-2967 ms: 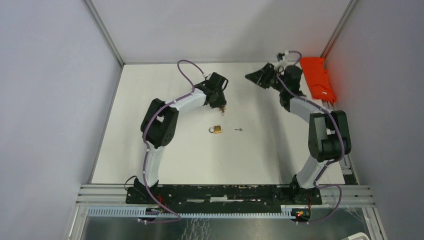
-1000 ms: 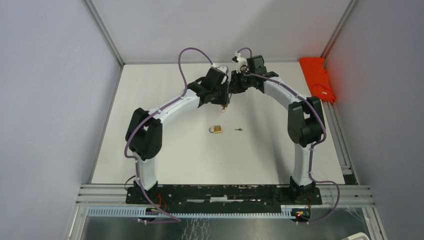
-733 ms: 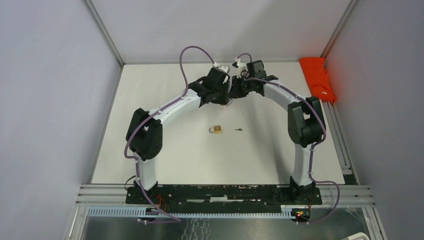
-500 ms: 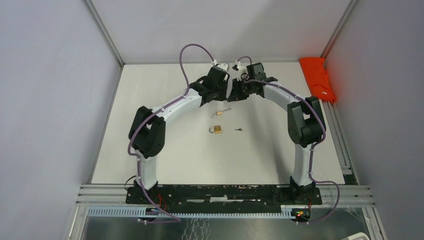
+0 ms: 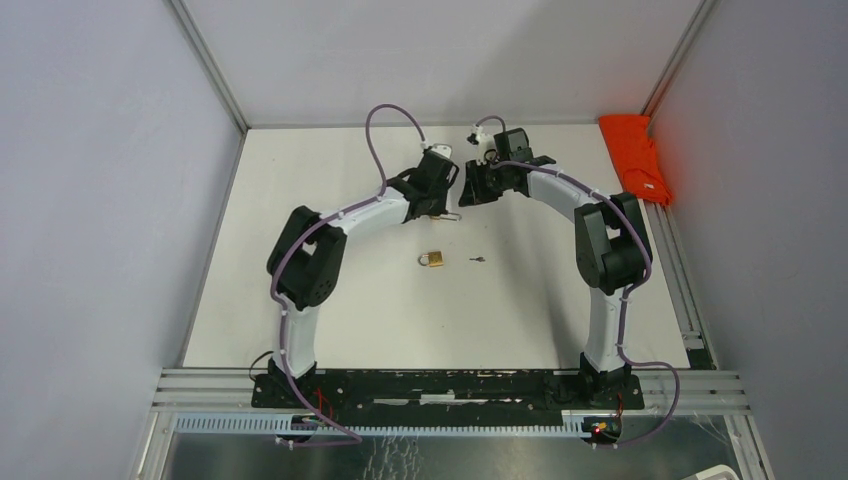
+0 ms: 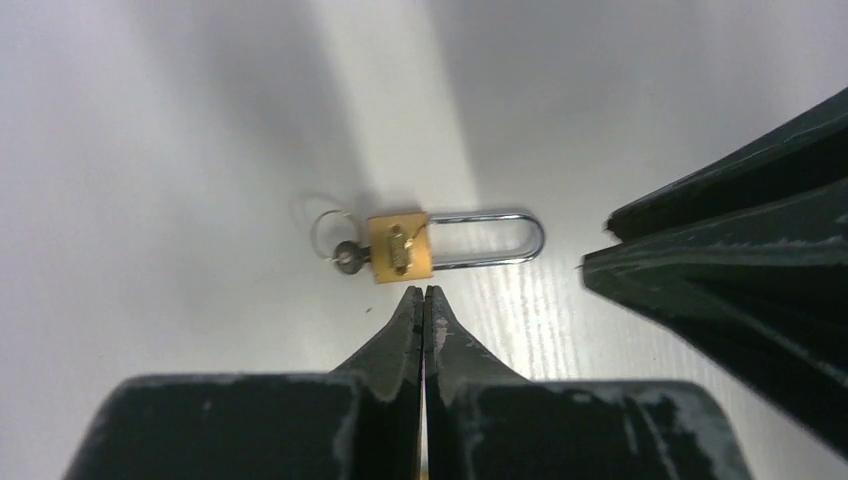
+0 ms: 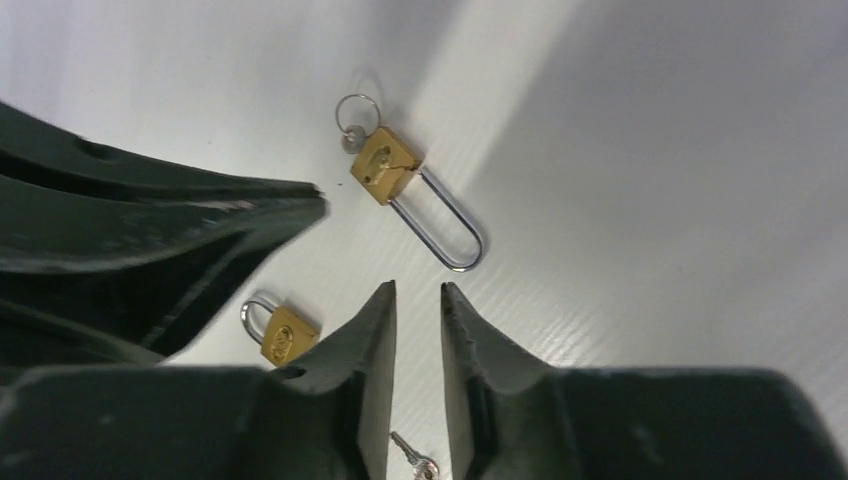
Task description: Unlock with the key
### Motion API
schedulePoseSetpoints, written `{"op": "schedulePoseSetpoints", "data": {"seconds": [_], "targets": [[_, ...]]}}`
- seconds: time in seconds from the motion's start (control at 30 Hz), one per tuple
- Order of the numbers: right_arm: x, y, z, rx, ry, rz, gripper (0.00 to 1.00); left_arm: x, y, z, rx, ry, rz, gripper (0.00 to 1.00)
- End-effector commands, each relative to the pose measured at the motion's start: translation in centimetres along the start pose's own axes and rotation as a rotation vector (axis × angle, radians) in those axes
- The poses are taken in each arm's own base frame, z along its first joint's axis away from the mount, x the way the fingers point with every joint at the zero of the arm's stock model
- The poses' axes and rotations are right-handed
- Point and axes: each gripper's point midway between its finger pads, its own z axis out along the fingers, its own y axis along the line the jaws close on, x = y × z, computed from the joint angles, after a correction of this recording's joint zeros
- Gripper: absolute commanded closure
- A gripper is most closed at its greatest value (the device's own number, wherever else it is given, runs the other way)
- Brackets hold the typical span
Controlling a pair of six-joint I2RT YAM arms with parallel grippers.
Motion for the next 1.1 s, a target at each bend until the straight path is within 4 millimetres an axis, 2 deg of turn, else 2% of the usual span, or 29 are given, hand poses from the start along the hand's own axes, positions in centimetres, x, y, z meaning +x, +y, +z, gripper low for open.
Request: {"op": "schedulePoseSetpoints", "data": {"seconds": [0.0,0.1,0.17,0.37,0.6,0.93,1.07], "targets": [[0.6,-1.2,0.3,0.097,0.035,-0.073,0.69,-4.7,3.3,-3.5,-0.091,-0.143,-0.12,0.98],[0.9,-1.3,1.3,0.144,0.065,-0.108,0.68,-4.8,5.5,-4.2,-0.122,-0.154,-0.185,0.98],[1.0,-1.6,2.1,0.172,0.097,-0.135,0.68,-4.6,6.0,-4.4,-0.112,-0.146,-0.225,0.98],[0.9,-1.1,4.1,0.215,0.146,-0.203,0.68,-5.1,6.1,-5.0,-0.098,-0.145,-0.235,0.98],[1.0,-3.2,4.7,0.334,0.188,-0.251,0.67,-5.8,6.4,-6.2,-0.099,-0.168,-0.234,0.98],[4.4,-4.4,5.6,0.403,0.311,-0.3,0.68,-6.1,6.7,-7.5,-0.103,-0.188,-0.243,0.98],[5.4,-4.0,5.8,0.374,0.317,-0.298,0.75,-6.2,6.8,-8.3,-0.101,-0.201,-0.251,0.98]]}}
